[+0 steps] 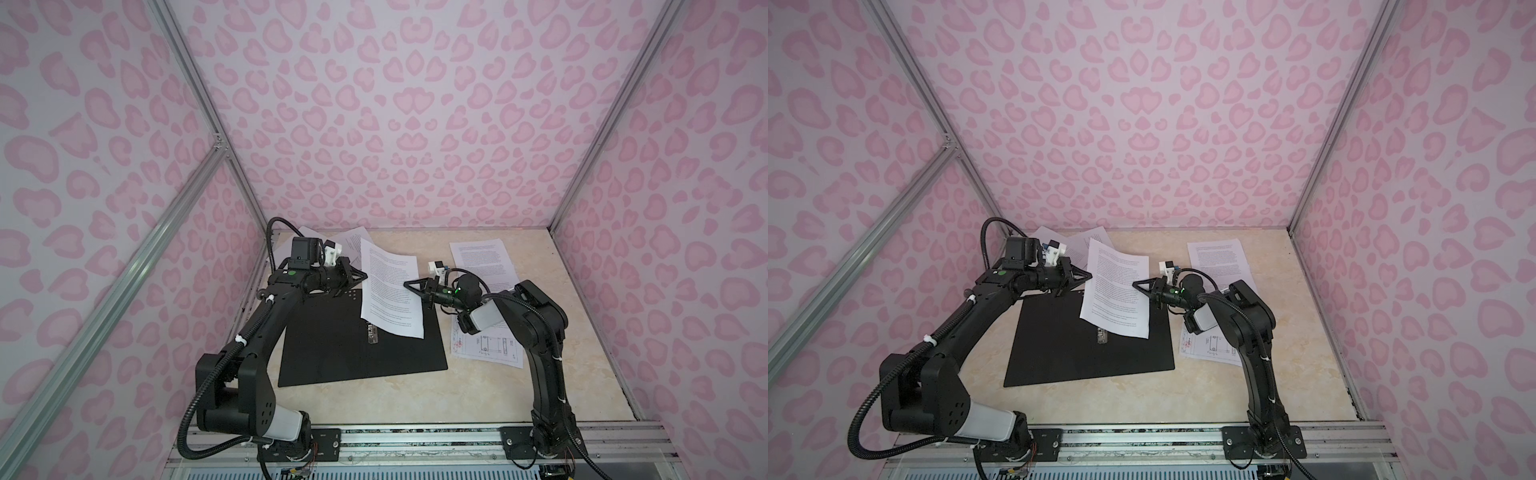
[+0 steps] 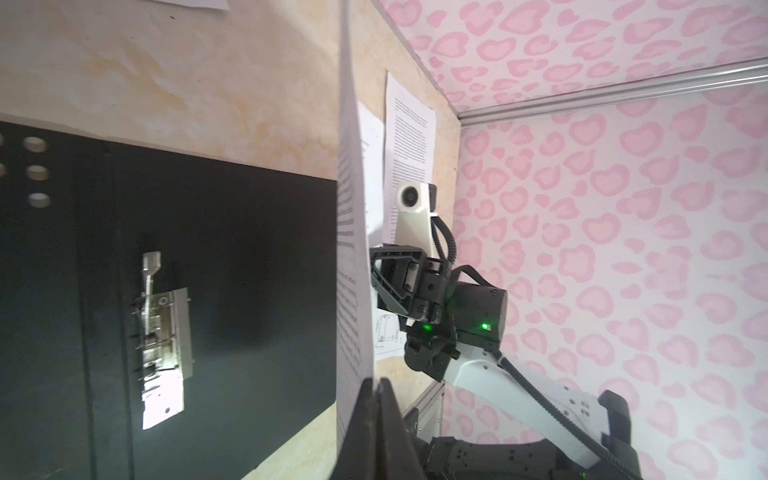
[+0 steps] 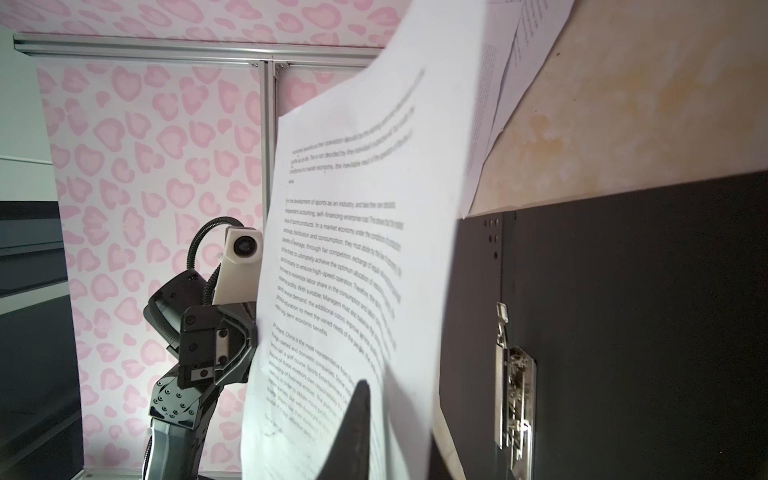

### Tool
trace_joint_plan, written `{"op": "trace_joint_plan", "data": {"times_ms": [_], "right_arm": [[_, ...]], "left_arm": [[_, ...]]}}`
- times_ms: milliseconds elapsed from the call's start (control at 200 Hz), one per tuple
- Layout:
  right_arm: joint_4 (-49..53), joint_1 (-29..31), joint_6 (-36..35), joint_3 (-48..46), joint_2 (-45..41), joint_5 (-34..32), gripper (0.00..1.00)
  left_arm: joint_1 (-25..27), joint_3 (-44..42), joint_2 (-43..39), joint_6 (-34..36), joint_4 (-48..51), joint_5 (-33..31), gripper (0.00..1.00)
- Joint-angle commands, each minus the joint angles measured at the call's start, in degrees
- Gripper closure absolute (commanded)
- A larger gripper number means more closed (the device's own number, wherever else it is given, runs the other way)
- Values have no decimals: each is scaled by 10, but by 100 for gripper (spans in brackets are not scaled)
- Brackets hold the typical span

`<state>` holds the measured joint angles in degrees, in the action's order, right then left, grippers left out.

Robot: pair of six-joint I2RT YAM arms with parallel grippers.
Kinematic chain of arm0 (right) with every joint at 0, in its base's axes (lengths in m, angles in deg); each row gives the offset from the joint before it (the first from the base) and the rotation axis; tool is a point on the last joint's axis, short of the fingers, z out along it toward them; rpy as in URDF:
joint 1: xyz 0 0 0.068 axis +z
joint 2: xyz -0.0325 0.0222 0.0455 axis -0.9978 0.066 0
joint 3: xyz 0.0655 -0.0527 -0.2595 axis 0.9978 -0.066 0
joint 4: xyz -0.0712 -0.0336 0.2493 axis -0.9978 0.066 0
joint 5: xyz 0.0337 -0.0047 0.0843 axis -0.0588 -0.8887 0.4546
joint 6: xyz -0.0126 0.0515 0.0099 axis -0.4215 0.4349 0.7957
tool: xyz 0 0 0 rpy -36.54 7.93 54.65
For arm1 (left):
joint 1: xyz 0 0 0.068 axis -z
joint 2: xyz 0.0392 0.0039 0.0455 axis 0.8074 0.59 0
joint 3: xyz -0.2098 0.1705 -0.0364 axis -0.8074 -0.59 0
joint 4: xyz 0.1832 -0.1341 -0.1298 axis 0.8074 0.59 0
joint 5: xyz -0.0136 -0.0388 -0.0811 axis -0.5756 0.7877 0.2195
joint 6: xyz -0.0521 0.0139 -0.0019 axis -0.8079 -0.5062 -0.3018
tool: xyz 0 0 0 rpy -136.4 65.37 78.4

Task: Put the files into the folder
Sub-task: 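Lower the papers onto the folder's clip with both grippers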

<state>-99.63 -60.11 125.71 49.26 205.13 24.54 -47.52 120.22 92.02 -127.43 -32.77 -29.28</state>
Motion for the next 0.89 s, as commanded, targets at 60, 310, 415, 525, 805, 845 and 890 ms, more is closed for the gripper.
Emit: {"op": "trace_joint_plan", "data": {"times_ms": [60,310,415,525,805,845,890], "right_arm": [[-19,-9,5,-20,-25,10,100],[213,-56,-130,-64,-110,54,100],[483,-67,-312,-42,-150,45,100],[723,-68,-477,2,-180,-5,100],[832,-67,-576,55,-148,-26,100],[839,-70,-583,58,-146,-29,100],[835,-72,-584,60,-142,-23,100]], "left_arm": [[-16,37,1,64,113,-178,38],[-26,-11,9,71,167,-311,1],[-34,-41,37,50,151,-284,0],[-35,-62,65,31,125,-275,0],[-37,-96,114,-8,97,-292,2],[-37,-98,116,-10,97,-295,2],[-38,-99,120,-8,97,-296,2]]}}
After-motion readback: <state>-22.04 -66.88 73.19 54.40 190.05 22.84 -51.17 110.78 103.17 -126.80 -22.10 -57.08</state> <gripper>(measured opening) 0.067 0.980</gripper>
